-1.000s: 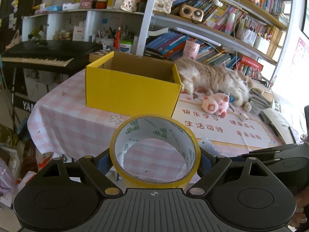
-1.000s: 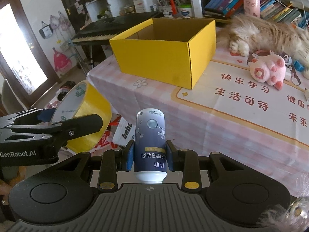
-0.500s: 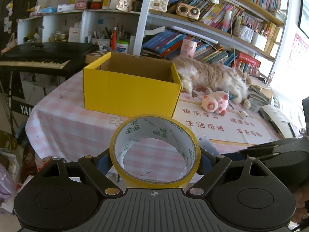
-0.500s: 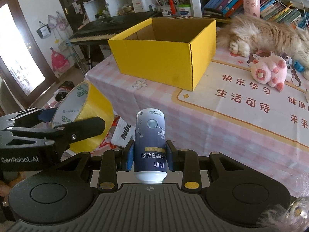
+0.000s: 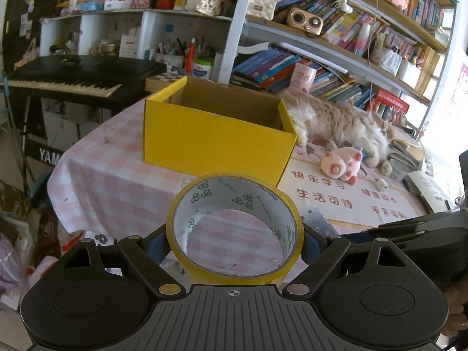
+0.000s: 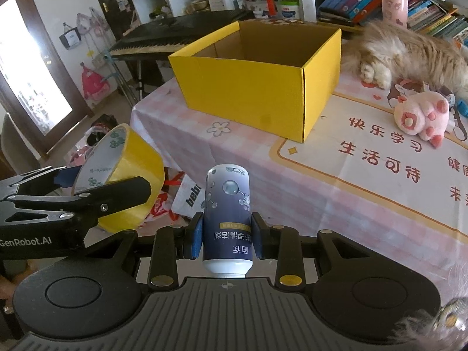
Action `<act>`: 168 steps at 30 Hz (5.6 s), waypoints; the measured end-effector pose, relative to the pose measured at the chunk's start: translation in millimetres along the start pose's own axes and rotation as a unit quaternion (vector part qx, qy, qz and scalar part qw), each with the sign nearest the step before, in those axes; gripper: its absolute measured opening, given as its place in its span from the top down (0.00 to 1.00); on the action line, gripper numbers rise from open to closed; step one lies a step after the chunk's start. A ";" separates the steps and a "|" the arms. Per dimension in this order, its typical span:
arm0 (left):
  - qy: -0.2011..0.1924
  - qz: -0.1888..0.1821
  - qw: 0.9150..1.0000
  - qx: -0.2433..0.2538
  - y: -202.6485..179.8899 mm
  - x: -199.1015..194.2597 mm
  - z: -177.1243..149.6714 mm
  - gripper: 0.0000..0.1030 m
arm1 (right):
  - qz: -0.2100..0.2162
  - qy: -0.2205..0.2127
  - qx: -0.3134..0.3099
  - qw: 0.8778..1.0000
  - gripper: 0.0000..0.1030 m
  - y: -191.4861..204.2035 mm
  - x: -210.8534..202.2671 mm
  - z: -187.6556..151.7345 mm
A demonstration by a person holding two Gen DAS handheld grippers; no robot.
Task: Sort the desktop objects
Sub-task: 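Carry the tape roll and spray bottle up toward the yellow cardboard box, then lower both into the box and open the left and right tools, then lift both open tools out of the yellow box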
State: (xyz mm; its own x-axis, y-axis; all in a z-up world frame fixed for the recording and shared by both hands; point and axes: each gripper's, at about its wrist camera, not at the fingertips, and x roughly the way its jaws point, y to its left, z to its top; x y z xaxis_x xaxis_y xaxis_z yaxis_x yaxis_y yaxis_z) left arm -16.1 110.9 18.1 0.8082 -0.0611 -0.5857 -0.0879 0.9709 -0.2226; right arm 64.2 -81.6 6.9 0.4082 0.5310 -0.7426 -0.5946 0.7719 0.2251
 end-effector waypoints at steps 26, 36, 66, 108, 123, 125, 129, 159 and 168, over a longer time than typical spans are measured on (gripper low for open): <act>-0.077 0.017 0.995 0.067 5.3 102.7 160.9 0.14 | 0.046 -0.110 -0.039 0.992 0.71 -62.1 27.8 182.9; -0.030 0.056 0.991 0.121 3.3 178.0 187.0 0.14 | 0.027 -0.074 -0.108 0.991 0.71 -90.7 99.3 244.1; 0.179 0.047 0.958 0.220 -0.2 283.4 188.2 0.13 | -0.014 0.141 -0.381 0.914 0.71 -82.4 235.3 252.7; -0.116 0.095 0.983 0.105 0.8 66.9 167.7 0.04 | -0.114 -0.191 -0.091 0.971 0.42 -79.7 15.2 202.6; -0.151 0.119 0.980 0.058 -3.1 10.4 116.9 0.03 | -0.167 -0.232 -0.007 0.958 0.36 -62.1 -38.1 111.1; -0.149 0.120 0.980 0.053 -3.1 6.8 109.7 0.03 | -0.176 -0.235 0.010 0.956 0.36 -61.2 -43.2 97.9; -0.146 0.128 0.980 0.048 -1.5 0.7 96.4 0.03 | -0.196 -0.235 0.039 0.951 0.36 -60.1 -50.6 71.4; -0.071 0.153 0.986 0.011 -12.4 -9.0 -0.3 0.03 | -0.202 -0.143 -0.001 0.969 0.27 -14.3 -29.7 -27.3; -0.053 0.146 0.987 0.035 -23.3 -7.0 -11.2 0.03 | -0.195 -0.130 -0.019 0.972 0.23 -8.6 -30.5 -39.1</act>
State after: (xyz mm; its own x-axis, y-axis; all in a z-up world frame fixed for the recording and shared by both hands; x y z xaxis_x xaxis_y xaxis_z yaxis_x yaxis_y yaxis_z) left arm -26.2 86.1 18.6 0.8111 0.2458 -0.5307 -0.2901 0.9570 0.0000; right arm 29.8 -118.1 2.9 0.7660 0.2759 -0.5806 -0.3831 0.9212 -0.0678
